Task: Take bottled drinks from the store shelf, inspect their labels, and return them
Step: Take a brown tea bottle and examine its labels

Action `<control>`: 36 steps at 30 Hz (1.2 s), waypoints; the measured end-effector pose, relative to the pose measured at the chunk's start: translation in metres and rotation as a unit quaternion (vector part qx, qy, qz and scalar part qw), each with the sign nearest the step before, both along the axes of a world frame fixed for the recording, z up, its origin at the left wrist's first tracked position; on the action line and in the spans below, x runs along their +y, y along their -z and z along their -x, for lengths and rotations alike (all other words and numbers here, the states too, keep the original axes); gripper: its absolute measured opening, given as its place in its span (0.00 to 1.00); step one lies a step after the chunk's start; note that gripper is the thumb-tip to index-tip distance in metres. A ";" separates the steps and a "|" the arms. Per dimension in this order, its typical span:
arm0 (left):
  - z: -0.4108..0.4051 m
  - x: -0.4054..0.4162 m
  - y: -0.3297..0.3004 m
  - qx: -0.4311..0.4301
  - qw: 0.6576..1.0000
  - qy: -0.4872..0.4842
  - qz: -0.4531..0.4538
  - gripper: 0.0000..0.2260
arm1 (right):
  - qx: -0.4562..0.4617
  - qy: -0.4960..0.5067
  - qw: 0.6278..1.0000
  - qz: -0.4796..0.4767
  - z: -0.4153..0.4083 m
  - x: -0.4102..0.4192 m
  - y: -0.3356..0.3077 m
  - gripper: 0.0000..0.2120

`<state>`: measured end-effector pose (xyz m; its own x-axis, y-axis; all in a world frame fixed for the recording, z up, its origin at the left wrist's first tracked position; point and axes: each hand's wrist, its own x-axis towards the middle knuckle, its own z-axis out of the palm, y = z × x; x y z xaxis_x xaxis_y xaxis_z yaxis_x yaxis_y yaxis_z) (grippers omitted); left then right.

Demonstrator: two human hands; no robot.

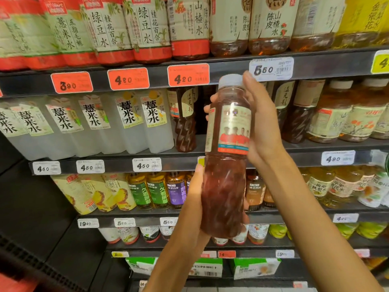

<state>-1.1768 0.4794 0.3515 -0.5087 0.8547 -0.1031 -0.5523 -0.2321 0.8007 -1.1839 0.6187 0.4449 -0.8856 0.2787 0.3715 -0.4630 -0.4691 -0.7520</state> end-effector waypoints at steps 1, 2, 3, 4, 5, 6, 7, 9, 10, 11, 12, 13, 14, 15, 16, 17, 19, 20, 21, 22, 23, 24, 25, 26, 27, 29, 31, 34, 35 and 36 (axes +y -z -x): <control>-0.002 0.001 0.000 -0.014 0.999 0.033 -0.026 0.31 | 0.003 -0.040 0.999 0.034 -0.001 0.001 0.000 0.17; -0.004 0.001 -0.002 -0.022 0.997 0.063 -0.046 0.30 | 0.004 -0.080 0.995 0.064 -0.001 0.000 0.001 0.18; -0.007 0.003 -0.003 -0.025 0.995 0.084 -0.055 0.29 | 0.004 -0.115 0.990 0.086 -0.002 0.000 0.001 0.19; -0.009 0.004 -0.004 -0.024 0.994 0.094 -0.057 0.29 | 0.003 -0.137 0.986 0.095 -0.002 0.000 0.002 0.20; -0.010 0.004 -0.001 -0.023 0.994 0.095 -0.055 0.29 | 0.004 -0.145 0.985 0.093 -0.002 0.000 0.002 0.20; -0.010 0.007 -0.002 -0.014 0.995 0.084 -0.044 0.29 | 0.008 -0.144 0.986 0.085 -0.002 0.000 0.001 0.20; -0.008 0.007 0.000 -0.002 0.998 0.055 -0.020 0.29 | 0.013 -0.137 0.988 0.072 -0.003 0.001 0.001 0.20; 0.003 0.012 -0.001 0.016 0.998 -0.022 0.053 0.27 | 0.019 -0.109 0.993 0.028 -0.005 0.003 0.001 0.19; 0.009 0.014 -0.002 0.024 0.995 -0.054 0.082 0.26 | 0.020 -0.084 0.996 -0.002 -0.007 0.004 0.001 0.18; 0.014 0.016 -0.003 0.033 0.992 -0.075 0.098 0.26 | 0.020 -0.051 0.998 -0.031 -0.008 0.004 0.001 0.17; 0.015 0.019 -0.002 0.033 0.990 -0.089 0.106 0.26 | 0.018 -0.017 0.998 -0.057 -0.008 0.003 0.001 0.17; 0.014 0.021 -0.002 0.026 0.989 -0.097 0.105 0.26 | 0.015 0.012 0.997 -0.078 -0.008 0.001 0.001 0.17; 0.013 0.021 0.000 0.024 0.990 -0.104 0.093 0.27 | 0.011 0.031 0.995 -0.096 -0.008 0.000 0.001 0.17; 0.012 0.019 0.003 0.023 0.992 -0.101 0.071 0.29 | 0.006 0.043 0.993 -0.110 -0.008 -0.001 0.000 0.17; 0.012 0.019 0.005 0.020 0.996 -0.075 0.040 0.30 | 0.002 0.044 0.992 -0.118 -0.008 -0.001 -0.001 0.17; 0.011 0.013 0.008 0.014 0.999 -0.037 0.010 0.30 | 0.001 0.031 0.993 -0.118 -0.008 -0.001 -0.001 0.17; 0.007 0.008 0.013 -0.005 0.997 0.067 -0.030 0.30 | 0.009 -0.036 0.995 -0.094 -0.008 0.000 -0.002 0.19; 0.005 0.006 0.016 -0.010 0.993 0.107 -0.043 0.31 | 0.014 -0.075 0.994 -0.077 -0.008 -0.002 -0.003 0.20; 0.003 0.006 0.017 -0.012 0.989 0.135 -0.050 0.31 | 0.019 -0.113 0.992 -0.058 -0.008 -0.004 -0.004 0.21; 0.002 0.007 0.018 -0.015 0.988 0.145 -0.052 0.32 | 0.024 -0.144 0.988 -0.039 -0.007 -0.006 -0.004 0.22; 0.002 0.009 0.019 -0.022 0.988 0.148 -0.048 0.31 | 0.027 -0.162 0.986 -0.026 -0.006 -0.007 -0.003 0.23; 0.003 0.010 0.020 -0.025 0.990 0.131 -0.038 0.31 | 0.026 -0.163 0.986 -0.024 -0.005 -0.008 -0.002 0.22; 0.005 0.011 0.018 -0.013 0.995 0.097 -0.013 0.30 | 0.022 -0.151 0.988 -0.032 -0.005 -0.007 -0.002 0.21; 0.010 0.012 0.016 0.011 0.998 0.052 0.026 0.30 | 0.016 -0.126 0.991 -0.046 -0.005 -0.005 -0.001 0.21; 0.015 0.011 0.014 0.030 0.998 0.011 0.062 0.31 | 0.011 -0.091 0.994 -0.063 -0.005 -0.003 0.000 0.20; 0.021 0.009 0.013 0.072 0.992 -0.043 0.095 0.34 | 0.009 -0.013 0.995 -0.096 -0.005 0.000 0.002 0.19; 0.019 0.010 0.012 0.085 0.990 -0.065 0.094 0.34 | 0.006 0.043 0.992 -0.116 -0.004 0.001 0.003 0.19; 0.016 0.015 0.017 0.071 0.988 -0.078 0.111 0.38 | -0.013 0.062 0.990 -0.129 -0.003 0.002 0.004 0.19; 0.015 0.016 0.017 0.061 0.990 -0.065 0.108 0.40 | -0.020 0.058 0.990 -0.128 -0.003 0.003 0.004 0.18; 0.013 0.016 0.016 0.043 0.994 -0.046 0.093 0.41 | -0.024 0.050 0.990 -0.126 -0.003 0.005 0.003 0.17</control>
<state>-1.1896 0.4955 0.3356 -0.5978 0.7740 -0.2086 -0.4636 -0.1216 0.8777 -1.1808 0.6232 0.4416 -0.8769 0.2691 0.3983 -0.4581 -0.2168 -0.8621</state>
